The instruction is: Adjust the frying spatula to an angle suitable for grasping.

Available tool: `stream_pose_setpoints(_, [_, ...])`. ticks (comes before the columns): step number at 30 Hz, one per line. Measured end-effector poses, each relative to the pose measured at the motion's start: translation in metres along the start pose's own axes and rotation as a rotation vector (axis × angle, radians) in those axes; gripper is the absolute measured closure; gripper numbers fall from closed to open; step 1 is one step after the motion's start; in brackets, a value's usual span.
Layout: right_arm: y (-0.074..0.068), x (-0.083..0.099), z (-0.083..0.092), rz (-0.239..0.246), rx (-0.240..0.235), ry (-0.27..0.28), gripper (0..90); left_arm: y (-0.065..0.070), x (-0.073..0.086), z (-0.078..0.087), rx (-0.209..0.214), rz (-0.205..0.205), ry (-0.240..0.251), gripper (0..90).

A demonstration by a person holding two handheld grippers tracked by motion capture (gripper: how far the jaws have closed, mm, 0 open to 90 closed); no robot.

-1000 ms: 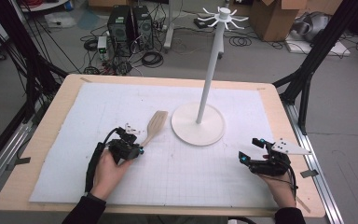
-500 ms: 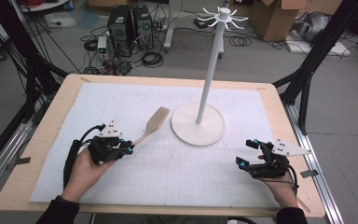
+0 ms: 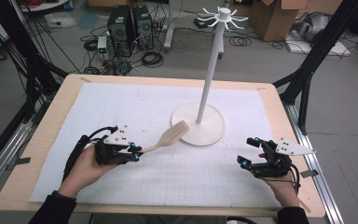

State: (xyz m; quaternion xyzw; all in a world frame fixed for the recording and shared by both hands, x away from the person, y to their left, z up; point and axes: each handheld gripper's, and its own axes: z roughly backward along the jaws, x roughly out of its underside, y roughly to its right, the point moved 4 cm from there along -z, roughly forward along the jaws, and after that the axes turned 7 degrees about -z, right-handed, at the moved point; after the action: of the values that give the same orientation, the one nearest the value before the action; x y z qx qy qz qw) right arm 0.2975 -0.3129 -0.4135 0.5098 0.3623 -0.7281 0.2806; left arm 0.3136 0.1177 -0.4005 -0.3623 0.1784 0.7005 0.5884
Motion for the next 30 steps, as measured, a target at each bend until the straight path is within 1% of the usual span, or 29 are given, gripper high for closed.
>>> stream_pose_setpoints(1, [-0.001,0.000,0.000,-0.002,0.000,-0.001,14.2,0.002,-0.002,-0.004,0.015,-0.024,-0.003,77.4])
stream_pose_setpoints(3, [-0.002,-0.001,0.001,-0.005,-0.003,0.000,14.2,0.006,-0.006,-0.013,0.038,-0.070,0.005,77.4])
stream_pose_setpoints(5, [-0.002,-0.002,0.001,0.001,-0.003,0.004,14.2,0.010,-0.010,-0.022,0.062,-0.113,0.011,77.4])
stream_pose_setpoints(9, [-0.002,-0.003,0.002,0.002,-0.003,0.008,14.3,0.019,-0.019,-0.040,0.109,-0.161,0.016,77.4])
stream_pose_setpoints(11, [-0.002,-0.003,0.002,-0.002,-0.002,0.007,14.3,0.022,-0.022,-0.048,0.136,-0.189,0.007,77.4])
stream_pose_setpoints(13, [-0.002,-0.003,0.003,0.000,-0.001,0.011,14.3,0.026,-0.024,-0.057,0.157,-0.196,0.004,77.4])
stream_pose_setpoints(14, [-0.002,-0.003,0.003,0.000,-0.001,0.012,14.4,0.028,-0.026,-0.064,0.176,-0.203,-0.001,77.4])
stream_pose_setpoints(15, [-0.002,-0.003,0.003,0.000,-0.001,0.012,14.4,0.028,-0.026,-0.064,0.176,-0.203,-0.001,77.4])
stream_pose_setpoints(16, [-0.002,-0.003,0.003,-0.003,-0.001,0.013,14.4,0.029,-0.027,-0.067,0.183,-0.214,-0.005,77.4])
stream_pose_setpoints(17, [-0.002,-0.003,0.003,-0.003,-0.001,0.013,14.4,0.031,-0.028,-0.070,0.195,-0.215,-0.007,77.4])
stream_pose_setpoints(21, [-0.002,-0.003,0.003,-0.001,-0.001,0.012,14.5,0.035,-0.034,-0.081,0.221,-0.227,-0.005,77.4])
stream_pose_setpoints(22, [-0.002,-0.003,0.003,-0.001,0.000,0.009,14.5,0.037,-0.036,-0.086,0.225,-0.235,-0.009,77.4])
stream_pose_setpoints(24, [-0.002,-0.003,0.003,-0.004,0.000,0.012,14.5,0.037,-0.037,-0.088,0.225,-0.241,-0.015,77.3])
stream_pose_setpoints(25, [-0.002,-0.003,0.004,-0.005,0.002,0.009,14.5,0.038,-0.039,-0.092,0.227,-0.248,-0.024,77.4])
stream_pose_setpoints(26, [-0.001,-0.003,0.003,-0.002,0.003,0.010,14.5,0.038,-0.039,-0.095,0.223,-0.255,-0.024,77.3])
stream_pose_setpoints(29, [-0.001,-0.003,0.004,-0.005,0.004,0.009,14.5,0.039,-0.041,-0.100,0.222,-0.257,-0.025,77.3])
stream_pose_setpoints(30, [-0.001,-0.003,0.004,-0.004,0.004,0.009,14.5,0.040,-0.043,-0.104,0.224,-0.259,-0.012,77.3])
